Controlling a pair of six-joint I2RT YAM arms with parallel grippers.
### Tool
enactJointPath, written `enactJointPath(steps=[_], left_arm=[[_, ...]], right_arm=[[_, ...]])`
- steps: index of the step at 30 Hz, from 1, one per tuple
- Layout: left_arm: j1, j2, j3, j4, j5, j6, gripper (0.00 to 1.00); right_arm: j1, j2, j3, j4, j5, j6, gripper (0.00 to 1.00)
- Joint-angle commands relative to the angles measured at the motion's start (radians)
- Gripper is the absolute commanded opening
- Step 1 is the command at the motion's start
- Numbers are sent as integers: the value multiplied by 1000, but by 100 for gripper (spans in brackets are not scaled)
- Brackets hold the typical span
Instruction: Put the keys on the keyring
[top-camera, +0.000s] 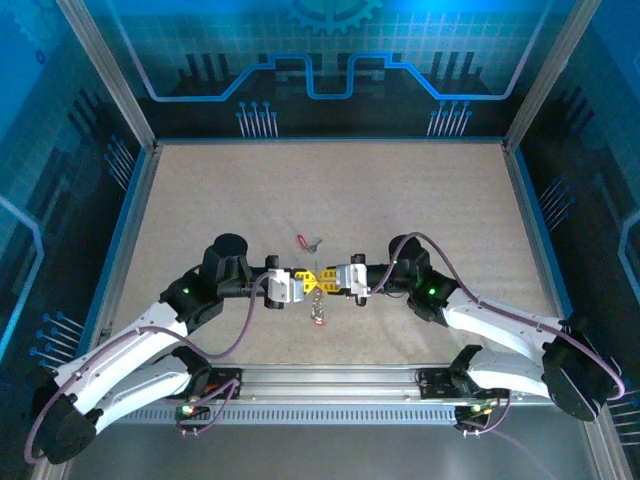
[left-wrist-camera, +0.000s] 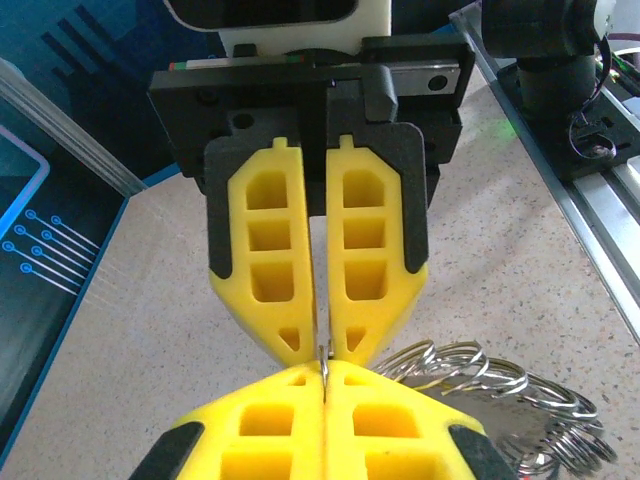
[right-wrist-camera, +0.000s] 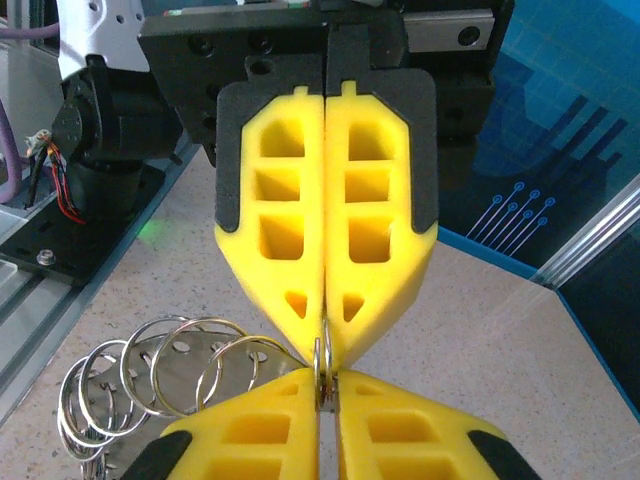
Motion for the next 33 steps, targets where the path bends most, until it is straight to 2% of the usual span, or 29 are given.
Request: enactJointPath(steps=[1, 3, 5, 8, 20, 26, 33], left_arm=[[-4, -9, -5, 58, 43, -9, 0], [-3, -15, -5, 48, 31, -8, 3], [-4, -22, -5, 33, 15, -1, 13], [-4, -29, -3, 0, -4, 14, 19], [-4, 19, -2, 1, -39, 19, 26], [-4, 39, 5, -3, -38, 17, 23], [-4, 38, 9, 2, -44, 10, 6]], right_arm=[[5, -15, -19, 31, 32, 12, 7], [7, -27, -25, 29, 48, 9, 4], [6, -43, -33, 31, 66, 7, 0], [6, -62, -45, 35, 82, 5, 0], [5, -73, -46, 41, 87, 8, 0], [5, -69, -44, 45, 91, 12, 0], [6, -66, -41, 45, 87, 13, 0]])
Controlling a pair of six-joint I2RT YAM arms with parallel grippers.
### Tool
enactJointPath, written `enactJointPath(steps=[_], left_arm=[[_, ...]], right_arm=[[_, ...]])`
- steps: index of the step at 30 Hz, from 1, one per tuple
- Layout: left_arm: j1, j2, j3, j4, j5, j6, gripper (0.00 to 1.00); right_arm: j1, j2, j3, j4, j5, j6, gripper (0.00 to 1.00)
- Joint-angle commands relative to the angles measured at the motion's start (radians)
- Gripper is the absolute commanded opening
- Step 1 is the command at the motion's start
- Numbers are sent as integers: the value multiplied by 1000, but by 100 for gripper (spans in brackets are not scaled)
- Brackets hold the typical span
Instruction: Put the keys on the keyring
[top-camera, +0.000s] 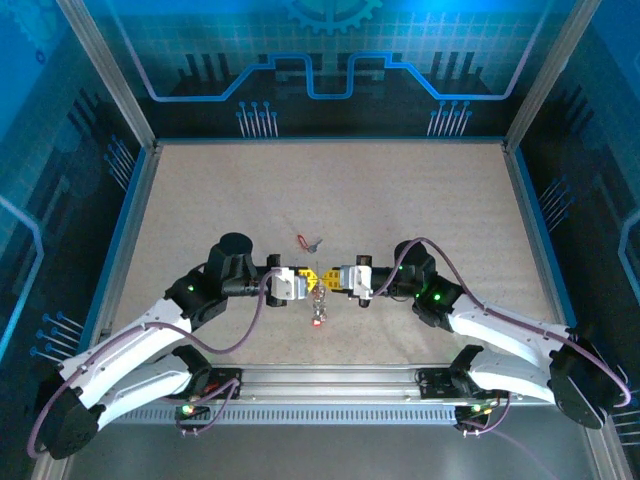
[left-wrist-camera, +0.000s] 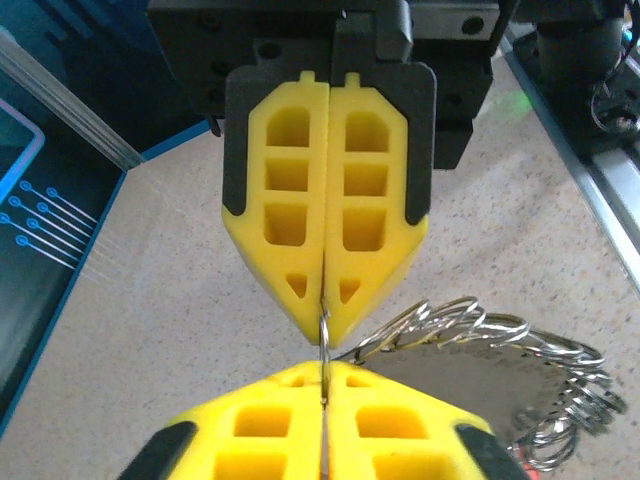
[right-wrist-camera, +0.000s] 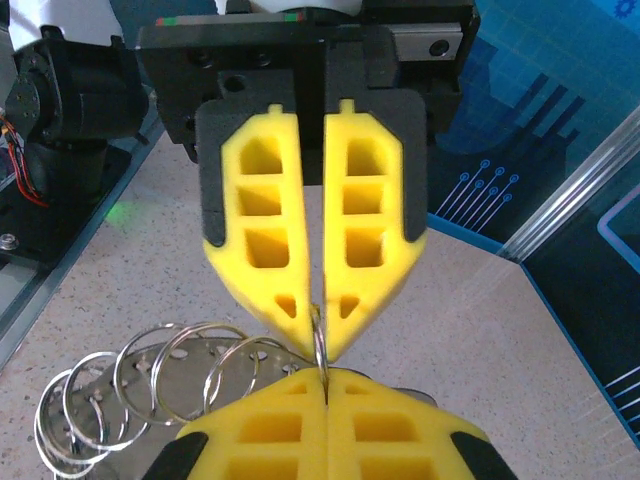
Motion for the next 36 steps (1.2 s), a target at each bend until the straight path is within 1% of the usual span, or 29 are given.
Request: enactJointPath(steps=[1, 3, 5, 7, 8, 9, 12, 13, 18, 19, 20, 21, 22, 23, 24, 26, 27, 28, 30, 32, 34, 36], left_arm=[[-4, 0, 10, 8, 3, 0, 5], [-3, 2, 8, 13, 0, -2, 0], [-4, 0, 9, 16, 3, -6, 0], [-4, -4, 7, 23, 4, -8, 0], [-3, -7, 4, 28, 2, -8, 0], [-4, -9, 2, 33, 4, -9, 0], [-4, -15, -4, 38, -1, -5, 0], [-3, -17, -6, 40, -7, -5, 0], [-4, -26, -15, 51, -51, -6, 0], [-4, -29, -15, 51, -69, -9, 0], [-4, -28, -15, 54, -94, -17, 0], [-4, -27, -16, 58, -123, -24, 0], [-3, -23, -9, 42, -142, -21, 0], [0, -17, 7, 3, -149, -5, 0], [-1, -13, 26, -40, -148, 9, 0], [3, 0, 83, -156, -129, 39, 0], [3, 5, 106, -206, -119, 48, 0], [5, 8, 129, -254, -110, 54, 0], [15, 6, 158, -322, -96, 54, 0], [24, -16, 164, -369, -101, 40, 0], [44, -51, 146, -376, -104, 16, 0], [72, -91, 126, -380, -84, -2, 0]], right_arm=[[3, -10, 3, 42, -1, 9, 0], [4, -12, 3, 44, 1, 12, 0], [3, -12, 3, 46, -2, 13, 1], [4, -14, 0, 47, 9, 13, 22], [3, -19, -4, 49, 21, 13, 30], [3, -22, -9, 52, 29, 10, 34], [-9, -43, -30, 56, 37, 4, 39], [-14, -52, -34, 50, 40, 1, 42], [-51, -77, -47, 47, 37, 8, 46], [-63, -75, -42, 51, 51, 33, 54], [-74, -66, -18, 39, 100, 82, 67], [-75, -54, 18, -3, 177, 131, 71], [-79, -33, 72, -60, 270, 197, 71], [-91, -5, 114, -98, 327, 264, 71], [-108, 18, 138, -110, 352, 323, 71], [-151, 77, 186, -124, 435, 513, 74], [-172, 106, 217, -156, 475, 597, 74], [-192, 144, 269, -247, 511, 694, 74], [-223, 230, 380, -403, 512, 801, 73], [-246, 341, 485, -521, 473, 871, 70], [-261, 447, 554, -562, 364, 907, 64], [-252, 542, 603, -570, 305, 917, 59]])
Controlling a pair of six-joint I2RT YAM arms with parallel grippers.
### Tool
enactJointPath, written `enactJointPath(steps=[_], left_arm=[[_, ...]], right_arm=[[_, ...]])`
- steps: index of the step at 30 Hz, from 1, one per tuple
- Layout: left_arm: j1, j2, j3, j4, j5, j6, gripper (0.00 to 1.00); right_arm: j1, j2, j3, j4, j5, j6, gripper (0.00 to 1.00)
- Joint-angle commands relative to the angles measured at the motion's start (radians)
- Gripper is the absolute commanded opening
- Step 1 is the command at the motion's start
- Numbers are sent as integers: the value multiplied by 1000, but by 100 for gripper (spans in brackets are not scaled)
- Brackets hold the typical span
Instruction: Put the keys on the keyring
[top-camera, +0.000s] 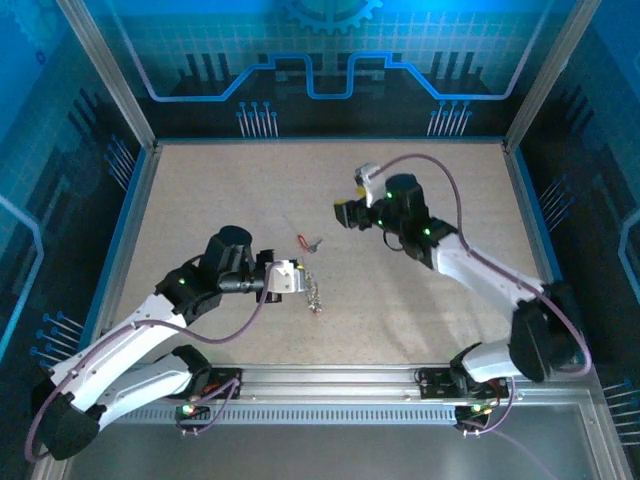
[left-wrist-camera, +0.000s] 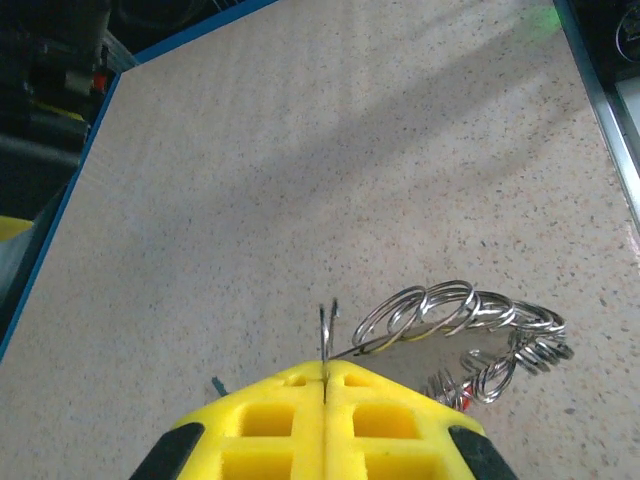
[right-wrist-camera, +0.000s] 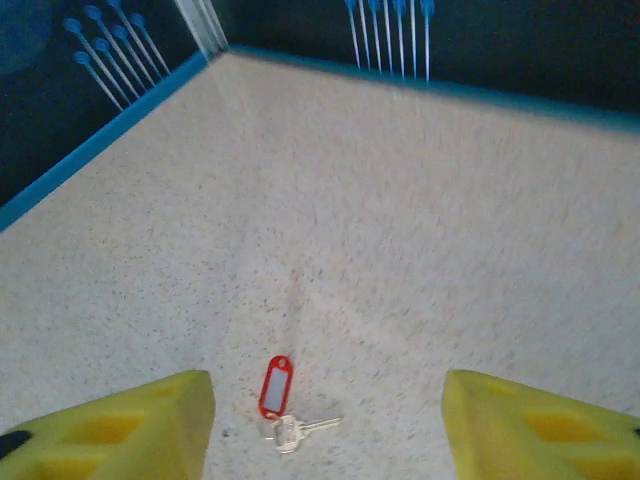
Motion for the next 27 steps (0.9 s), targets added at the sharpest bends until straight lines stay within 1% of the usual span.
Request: enactJointPath(steps=[1, 3, 7, 9, 12, 16, 19, 25, 27], left_arm=[[44, -74, -6, -71, 55, -28, 0], [73, -114, -17, -90, 89, -50, 0], [137, -195, -42, -118, 112, -75, 0], [164, -223, -50, -131, 119, -92, 0], [203, -240, -80, -98, 125, -118, 0], [224, -228, -87, -81, 160, -127, 0], [230, -222, -104, -45, 168, -136, 0], [233, -218, -116, -23, 171, -150, 0], [237, -217, -108, -34, 170, -148, 0]], right_arm=[[14, 147, 64, -157, -105, 131, 56], [29, 237, 111, -164, -118, 128, 50], [57, 386, 225, -236, -150, 125, 42], [91, 440, 276, -277, -131, 66, 41], [126, 507, 347, -343, -89, -13, 41], [128, 581, 411, -388, -132, -50, 40], [137, 625, 467, -443, -154, -64, 35], [193, 637, 498, -498, -20, -104, 37], [201, 642, 498, -496, 0, -111, 39]])
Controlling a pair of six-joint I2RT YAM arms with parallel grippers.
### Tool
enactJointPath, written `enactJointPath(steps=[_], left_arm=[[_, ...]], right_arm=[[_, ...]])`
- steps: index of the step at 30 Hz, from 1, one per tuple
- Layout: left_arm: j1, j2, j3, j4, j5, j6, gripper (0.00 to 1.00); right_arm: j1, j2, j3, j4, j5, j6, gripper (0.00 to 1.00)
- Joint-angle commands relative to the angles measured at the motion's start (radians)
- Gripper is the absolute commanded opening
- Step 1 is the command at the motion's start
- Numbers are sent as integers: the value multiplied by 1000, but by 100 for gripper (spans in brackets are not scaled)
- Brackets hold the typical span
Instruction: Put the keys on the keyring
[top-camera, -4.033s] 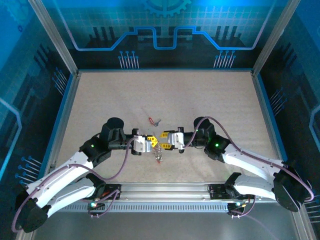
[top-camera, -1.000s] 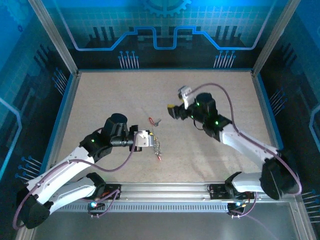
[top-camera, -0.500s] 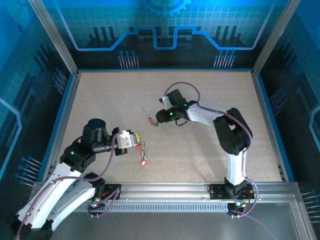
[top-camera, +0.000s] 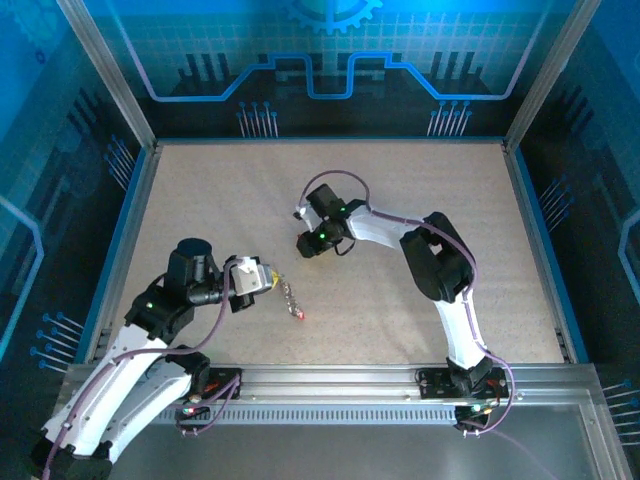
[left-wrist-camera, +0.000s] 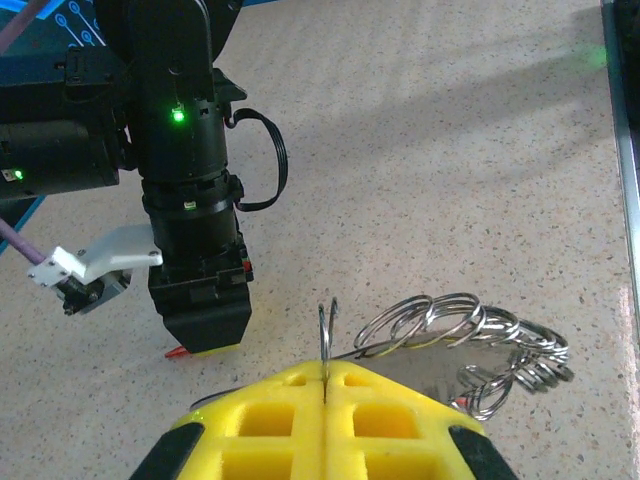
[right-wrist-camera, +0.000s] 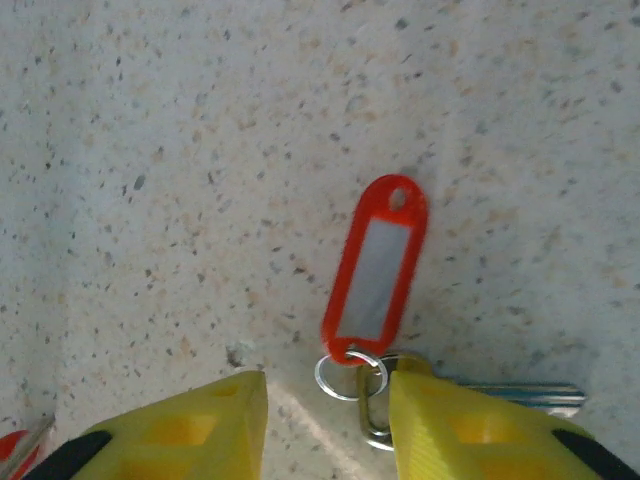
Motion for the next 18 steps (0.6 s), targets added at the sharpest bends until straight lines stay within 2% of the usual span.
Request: enactJointPath(steps=[1, 10, 18], left_arm=[[12, -8, 2, 36, 45, -18, 0], [15, -17, -32, 88, 46, -40, 0], [17, -7, -30, 92, 51, -35, 0]], right_arm=[[26, 29, 44, -56, 51, -38, 41], [55, 64, 81, -69, 243, 8, 39], [54, 70, 76, -30, 161, 53, 25]])
